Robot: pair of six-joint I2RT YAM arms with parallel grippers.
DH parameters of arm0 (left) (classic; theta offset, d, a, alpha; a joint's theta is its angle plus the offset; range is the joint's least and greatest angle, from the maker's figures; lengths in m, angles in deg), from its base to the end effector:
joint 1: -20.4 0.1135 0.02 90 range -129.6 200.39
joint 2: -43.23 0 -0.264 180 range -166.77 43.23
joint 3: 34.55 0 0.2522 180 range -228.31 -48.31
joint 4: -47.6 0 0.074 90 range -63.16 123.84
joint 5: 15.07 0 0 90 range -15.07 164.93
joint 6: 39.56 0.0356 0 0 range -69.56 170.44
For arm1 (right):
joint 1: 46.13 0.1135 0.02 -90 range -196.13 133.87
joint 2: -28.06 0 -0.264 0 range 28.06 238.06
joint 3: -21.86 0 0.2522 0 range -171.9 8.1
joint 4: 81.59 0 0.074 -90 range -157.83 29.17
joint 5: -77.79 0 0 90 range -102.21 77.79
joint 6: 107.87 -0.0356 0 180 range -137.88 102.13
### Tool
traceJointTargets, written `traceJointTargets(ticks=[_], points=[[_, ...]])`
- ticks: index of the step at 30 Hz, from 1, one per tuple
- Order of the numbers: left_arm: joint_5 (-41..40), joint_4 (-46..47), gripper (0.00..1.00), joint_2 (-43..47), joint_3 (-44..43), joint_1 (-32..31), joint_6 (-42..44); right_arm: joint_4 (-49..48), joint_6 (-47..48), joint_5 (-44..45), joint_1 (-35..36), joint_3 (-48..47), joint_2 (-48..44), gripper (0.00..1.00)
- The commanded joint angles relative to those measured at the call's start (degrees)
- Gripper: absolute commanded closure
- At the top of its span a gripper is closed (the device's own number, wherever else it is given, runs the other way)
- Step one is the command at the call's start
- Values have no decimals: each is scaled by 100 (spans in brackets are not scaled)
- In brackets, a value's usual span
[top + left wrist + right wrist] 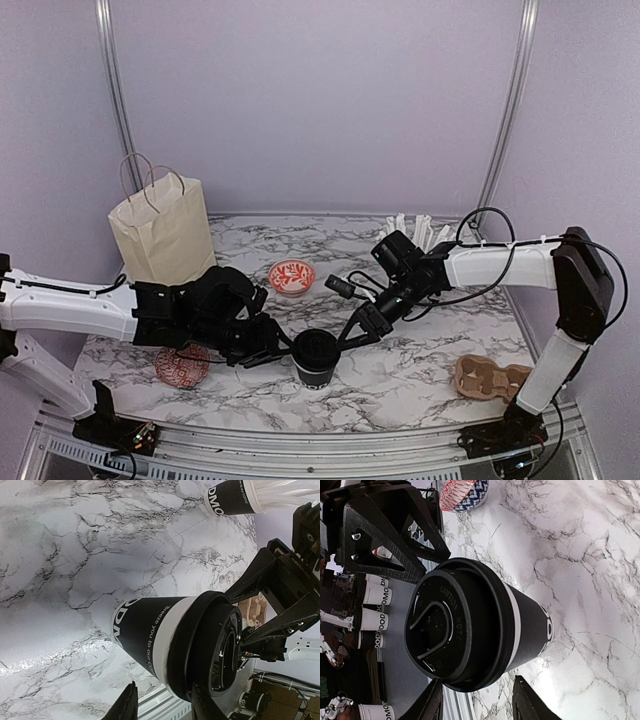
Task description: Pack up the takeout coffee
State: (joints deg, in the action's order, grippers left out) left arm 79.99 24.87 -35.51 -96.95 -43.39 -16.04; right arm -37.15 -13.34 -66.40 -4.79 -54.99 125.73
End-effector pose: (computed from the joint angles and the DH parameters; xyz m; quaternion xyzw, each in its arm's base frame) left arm 0.1277 -0.2665 0.2325 -0.0022 0.9022 -0.4065 0.1445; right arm 0.2292 0.2401 0.1994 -0.4287 0.7628 0.4824 0.0405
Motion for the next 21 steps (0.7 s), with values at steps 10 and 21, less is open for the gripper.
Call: traceJointTargets(ticks=[10, 21], points=[[74, 547, 70, -464, 3, -13, 29, -211, -23, -232, -37, -28, 194, 59], [347, 1059, 77, -768, 109, 24, -39, -181, -10, -184, -38, 43, 338, 64]])
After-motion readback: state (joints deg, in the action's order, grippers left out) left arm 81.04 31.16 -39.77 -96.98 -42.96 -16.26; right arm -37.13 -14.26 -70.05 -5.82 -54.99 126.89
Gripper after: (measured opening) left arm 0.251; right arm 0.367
